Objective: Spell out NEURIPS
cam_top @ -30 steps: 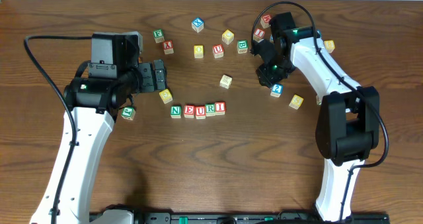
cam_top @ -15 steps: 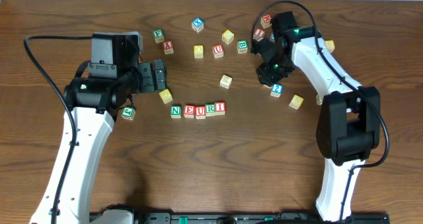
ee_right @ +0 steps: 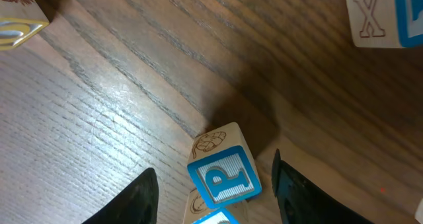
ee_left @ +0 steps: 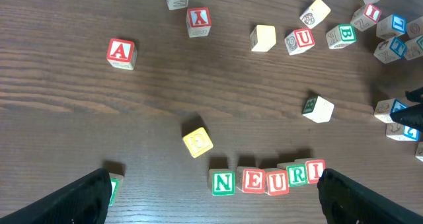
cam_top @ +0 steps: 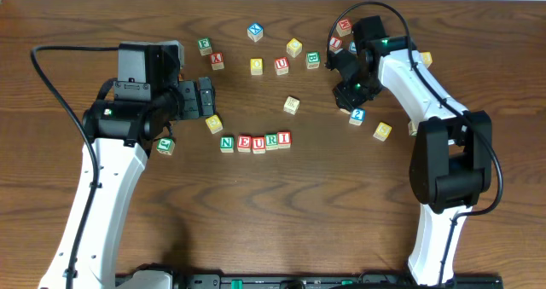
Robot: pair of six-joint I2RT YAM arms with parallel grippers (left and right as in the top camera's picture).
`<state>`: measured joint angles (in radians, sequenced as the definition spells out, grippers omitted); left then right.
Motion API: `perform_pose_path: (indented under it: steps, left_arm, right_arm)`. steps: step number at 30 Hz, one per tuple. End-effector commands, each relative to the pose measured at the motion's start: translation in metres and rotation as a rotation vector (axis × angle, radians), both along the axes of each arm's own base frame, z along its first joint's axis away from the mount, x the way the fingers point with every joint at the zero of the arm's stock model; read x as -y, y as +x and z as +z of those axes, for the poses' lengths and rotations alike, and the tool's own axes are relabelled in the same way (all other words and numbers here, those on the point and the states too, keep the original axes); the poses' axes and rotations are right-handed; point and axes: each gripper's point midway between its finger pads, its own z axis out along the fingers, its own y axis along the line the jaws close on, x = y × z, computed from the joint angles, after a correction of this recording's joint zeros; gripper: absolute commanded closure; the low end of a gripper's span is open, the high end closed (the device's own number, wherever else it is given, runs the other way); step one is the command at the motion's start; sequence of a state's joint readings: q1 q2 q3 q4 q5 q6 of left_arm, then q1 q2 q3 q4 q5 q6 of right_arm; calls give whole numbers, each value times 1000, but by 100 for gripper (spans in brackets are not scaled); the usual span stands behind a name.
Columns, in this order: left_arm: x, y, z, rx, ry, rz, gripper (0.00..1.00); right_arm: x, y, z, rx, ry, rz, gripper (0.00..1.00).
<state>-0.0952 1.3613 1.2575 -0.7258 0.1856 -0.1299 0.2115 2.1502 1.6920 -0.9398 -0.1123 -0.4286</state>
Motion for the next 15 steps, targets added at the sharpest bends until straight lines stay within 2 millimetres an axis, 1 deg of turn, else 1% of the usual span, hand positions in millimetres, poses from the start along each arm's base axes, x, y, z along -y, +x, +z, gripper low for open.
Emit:
perform_pose_path:
  steps: [1, 5, 13, 15]
  left_arm:
    - [1, 2, 12, 33, -4, -6, 2]
    - [1, 3, 13, 33, -4, -6, 2]
    - [1, 2, 12, 33, -4, -6, 2]
    - [1, 3, 13, 33, -4, -6, 2]
  right_arm:
    - [3, -5, 0, -1, -3, 9, 49]
    - [4, -7, -6, -6, -4, 10, 50]
    - [5, -8, -9, -9, -5, 6, 51]
    - [5, -8, -9, -9, -4, 5, 54]
